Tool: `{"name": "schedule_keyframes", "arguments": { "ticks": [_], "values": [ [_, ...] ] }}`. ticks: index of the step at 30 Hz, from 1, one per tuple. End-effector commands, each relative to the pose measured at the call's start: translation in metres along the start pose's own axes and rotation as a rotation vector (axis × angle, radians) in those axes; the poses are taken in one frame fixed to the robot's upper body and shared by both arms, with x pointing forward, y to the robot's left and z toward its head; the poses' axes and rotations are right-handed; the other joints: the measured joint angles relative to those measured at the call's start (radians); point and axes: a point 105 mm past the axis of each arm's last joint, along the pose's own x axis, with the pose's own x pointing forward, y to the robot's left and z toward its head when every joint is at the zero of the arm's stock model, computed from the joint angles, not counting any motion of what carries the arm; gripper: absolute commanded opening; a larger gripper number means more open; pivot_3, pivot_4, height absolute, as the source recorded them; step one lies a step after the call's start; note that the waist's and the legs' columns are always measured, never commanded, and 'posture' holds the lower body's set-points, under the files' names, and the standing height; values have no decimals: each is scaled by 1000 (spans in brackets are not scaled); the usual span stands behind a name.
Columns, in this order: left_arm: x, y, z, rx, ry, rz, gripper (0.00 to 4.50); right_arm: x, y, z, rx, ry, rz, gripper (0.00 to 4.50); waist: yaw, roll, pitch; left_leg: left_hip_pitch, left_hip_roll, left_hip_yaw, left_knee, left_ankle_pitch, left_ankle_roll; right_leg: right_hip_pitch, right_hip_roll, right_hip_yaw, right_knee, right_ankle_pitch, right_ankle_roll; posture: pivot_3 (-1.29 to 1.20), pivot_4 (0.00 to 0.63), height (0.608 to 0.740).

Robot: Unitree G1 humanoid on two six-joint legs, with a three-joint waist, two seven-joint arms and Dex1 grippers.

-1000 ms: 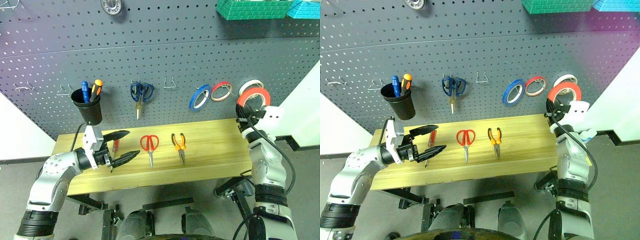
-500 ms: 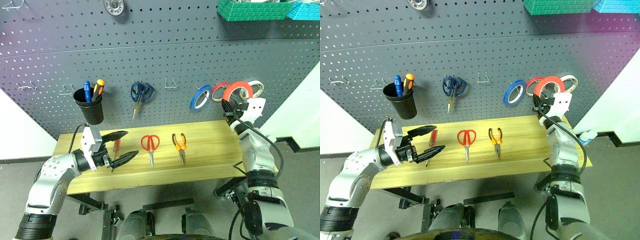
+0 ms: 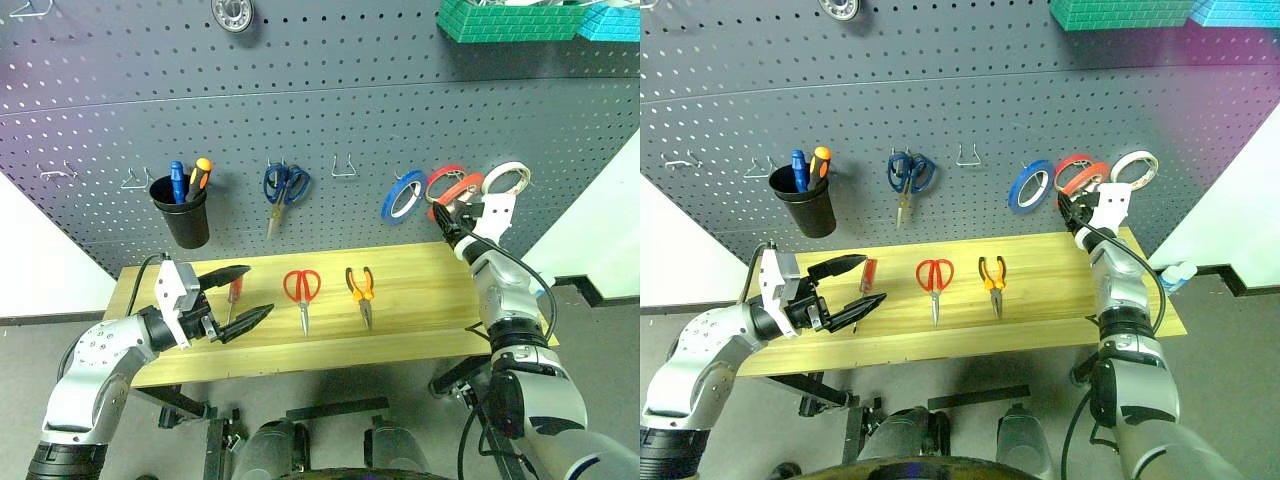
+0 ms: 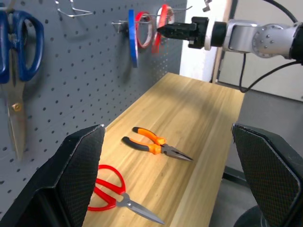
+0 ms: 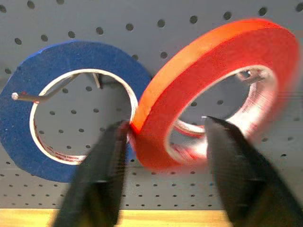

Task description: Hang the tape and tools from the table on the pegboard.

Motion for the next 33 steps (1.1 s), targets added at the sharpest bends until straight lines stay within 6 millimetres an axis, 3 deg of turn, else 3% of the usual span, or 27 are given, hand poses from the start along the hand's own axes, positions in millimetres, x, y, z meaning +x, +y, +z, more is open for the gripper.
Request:
{"name": "schedule_keyframes", "arguments": {
  "ticks": [1, 2, 3, 11, 22, 27, 33],
  "values": [
    [-1, 0, 12, 38, -21, 3, 4500, 5, -1, 21, -38, -65, 9, 4035, 7, 0, 0, 0, 0, 0, 0, 0, 0, 0, 0, 0, 0, 0, 0, 5, 0, 740],
    [-1, 0, 12, 36, -22, 2, 4500, 4, -1, 21, -35, -65, 8, 4381, 8, 0, 0, 0, 0, 0, 0, 0, 0, -1, 0, 0, 0, 0, 0, 5, 0, 740],
    [0, 0, 12, 35, -23, 2, 4500, 3, -2, 20, -36, -65, 8, 4449, 9, 0, 0, 0, 0, 0, 0, 0, 0, -1, 0, 0, 0, 0, 0, 5, 0, 740],
    [-4, -1, 14, -27, -35, -19, 4500, -14, 10, 12, 37, -85, 74, 4449, 10, 0, -2, 0, 0, 0, 0, 0, 0, -1, 0, 0, 0, 0, 0, -13, 0, 740],
    [-36, 4, 12, -118, -8, -6, 4500, -48, 34, -12, 49, 15, 162, 4449, 9, 1, -5, 1, 1, 0, 0, -4, -1, -3, -1, 1, 0, 0, -1, -32, 0, 740],
    [-48, 18, 10, -88, 18, 39, 4500, -43, 63, -33, 60, 158, 177, 4449, 8, 2, -8, 1, 2, 0, 0, -4, -1, -3, 0, 2, 0, 1, -3, -25, 3, 740],
    [-55, 18, 3, -86, 31, 49, 4500, -37, 97, -64, 67, 399, 162, 4449, 10, 2, -8, 0, 4, 1, -1, -4, -1, -6, 0, 3, 0, 2, -4, -8, 26, 740]
  ]
}}
